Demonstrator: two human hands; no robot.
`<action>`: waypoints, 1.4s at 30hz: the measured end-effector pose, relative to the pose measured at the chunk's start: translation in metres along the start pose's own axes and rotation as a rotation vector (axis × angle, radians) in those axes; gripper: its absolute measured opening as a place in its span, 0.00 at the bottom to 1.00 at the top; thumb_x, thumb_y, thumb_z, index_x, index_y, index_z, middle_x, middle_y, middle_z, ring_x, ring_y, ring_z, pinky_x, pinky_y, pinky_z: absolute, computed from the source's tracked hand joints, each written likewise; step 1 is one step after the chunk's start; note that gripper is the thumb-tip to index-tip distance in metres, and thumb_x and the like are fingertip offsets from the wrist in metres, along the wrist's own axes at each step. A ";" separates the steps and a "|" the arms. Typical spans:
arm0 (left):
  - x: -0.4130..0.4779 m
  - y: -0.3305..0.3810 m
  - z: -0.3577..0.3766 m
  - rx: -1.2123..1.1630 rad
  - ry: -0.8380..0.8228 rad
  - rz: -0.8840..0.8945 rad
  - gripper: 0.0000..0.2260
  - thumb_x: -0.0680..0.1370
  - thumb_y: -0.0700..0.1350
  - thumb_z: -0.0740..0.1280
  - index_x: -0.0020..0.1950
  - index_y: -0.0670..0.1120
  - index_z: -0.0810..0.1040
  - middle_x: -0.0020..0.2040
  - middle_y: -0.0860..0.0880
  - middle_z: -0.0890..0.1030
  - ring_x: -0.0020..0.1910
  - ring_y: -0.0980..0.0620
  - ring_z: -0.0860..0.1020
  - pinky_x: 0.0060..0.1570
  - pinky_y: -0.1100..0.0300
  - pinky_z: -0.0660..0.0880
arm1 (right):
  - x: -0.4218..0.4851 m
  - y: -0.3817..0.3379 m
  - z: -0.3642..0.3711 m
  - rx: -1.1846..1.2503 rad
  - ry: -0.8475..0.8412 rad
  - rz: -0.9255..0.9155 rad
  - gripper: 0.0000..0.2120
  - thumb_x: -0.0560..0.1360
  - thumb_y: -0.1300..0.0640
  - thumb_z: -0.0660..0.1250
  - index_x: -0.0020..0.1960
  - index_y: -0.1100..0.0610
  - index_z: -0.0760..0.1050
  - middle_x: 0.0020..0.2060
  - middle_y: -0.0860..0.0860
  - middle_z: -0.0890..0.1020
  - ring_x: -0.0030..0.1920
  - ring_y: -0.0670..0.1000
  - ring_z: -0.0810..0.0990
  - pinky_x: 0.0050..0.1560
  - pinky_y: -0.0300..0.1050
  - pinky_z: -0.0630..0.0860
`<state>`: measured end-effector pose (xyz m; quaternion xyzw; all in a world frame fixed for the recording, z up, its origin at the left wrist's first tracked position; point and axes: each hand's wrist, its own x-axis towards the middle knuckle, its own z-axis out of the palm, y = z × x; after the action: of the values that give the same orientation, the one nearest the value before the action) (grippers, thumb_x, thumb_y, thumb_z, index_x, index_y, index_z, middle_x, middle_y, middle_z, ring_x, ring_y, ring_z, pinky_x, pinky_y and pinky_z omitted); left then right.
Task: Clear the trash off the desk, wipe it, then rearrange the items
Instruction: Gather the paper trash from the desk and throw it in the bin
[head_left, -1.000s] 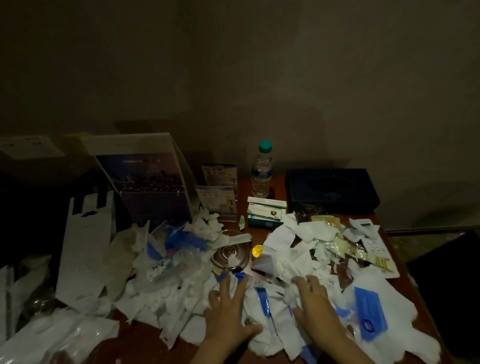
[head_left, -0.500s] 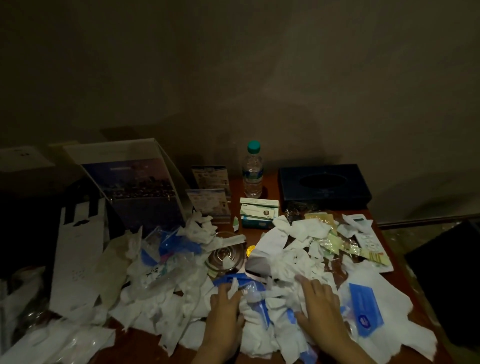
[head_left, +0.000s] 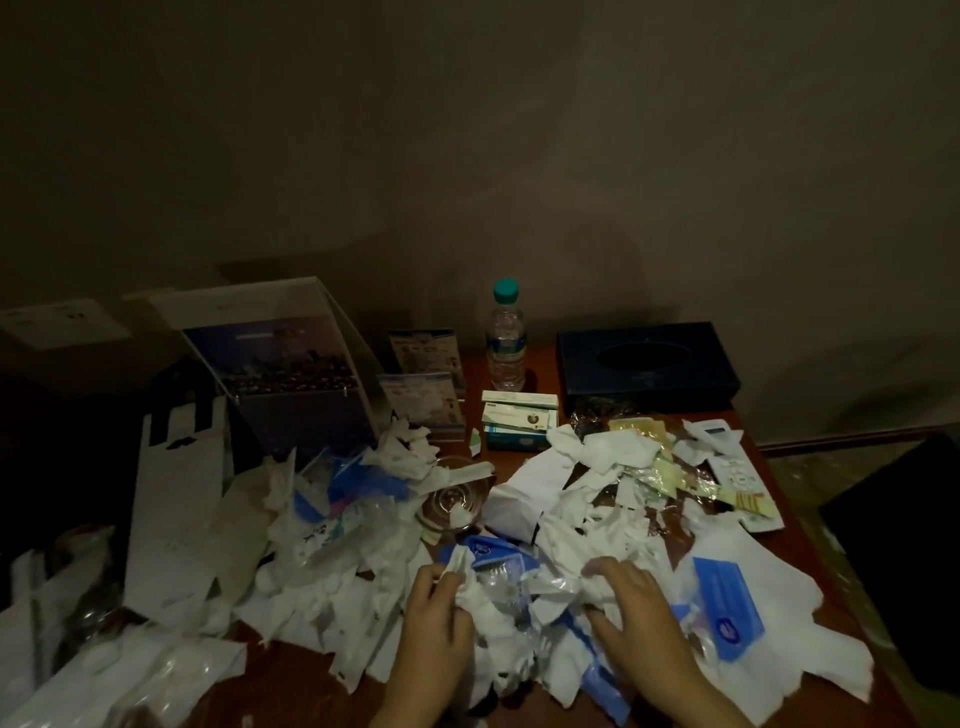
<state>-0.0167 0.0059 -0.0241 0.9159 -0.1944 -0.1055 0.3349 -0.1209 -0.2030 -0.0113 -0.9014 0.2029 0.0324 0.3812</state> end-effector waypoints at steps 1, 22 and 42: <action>-0.001 0.004 0.001 -0.009 0.005 -0.008 0.12 0.75 0.37 0.61 0.55 0.42 0.78 0.55 0.53 0.69 0.53 0.54 0.72 0.53 0.72 0.62 | -0.002 -0.002 0.001 0.008 -0.031 0.007 0.15 0.74 0.57 0.68 0.55 0.42 0.67 0.51 0.42 0.72 0.55 0.45 0.70 0.51 0.35 0.65; 0.024 0.016 0.046 0.537 -0.593 -0.241 0.46 0.70 0.69 0.63 0.77 0.58 0.37 0.78 0.48 0.37 0.76 0.36 0.42 0.73 0.40 0.47 | 0.016 0.025 0.016 -0.341 -0.165 0.149 0.24 0.74 0.39 0.63 0.67 0.42 0.62 0.73 0.48 0.59 0.72 0.52 0.56 0.69 0.48 0.61; 0.024 0.006 0.033 0.291 -0.404 -0.084 0.24 0.75 0.45 0.64 0.71 0.54 0.67 0.66 0.49 0.65 0.65 0.53 0.68 0.63 0.66 0.63 | 0.022 0.033 0.017 -0.242 -0.098 0.130 0.16 0.76 0.56 0.64 0.63 0.48 0.68 0.63 0.49 0.71 0.63 0.50 0.67 0.59 0.36 0.61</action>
<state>-0.0076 -0.0274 -0.0460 0.9222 -0.2321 -0.2710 0.1492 -0.1117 -0.2196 -0.0500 -0.9230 0.2365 0.1254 0.2765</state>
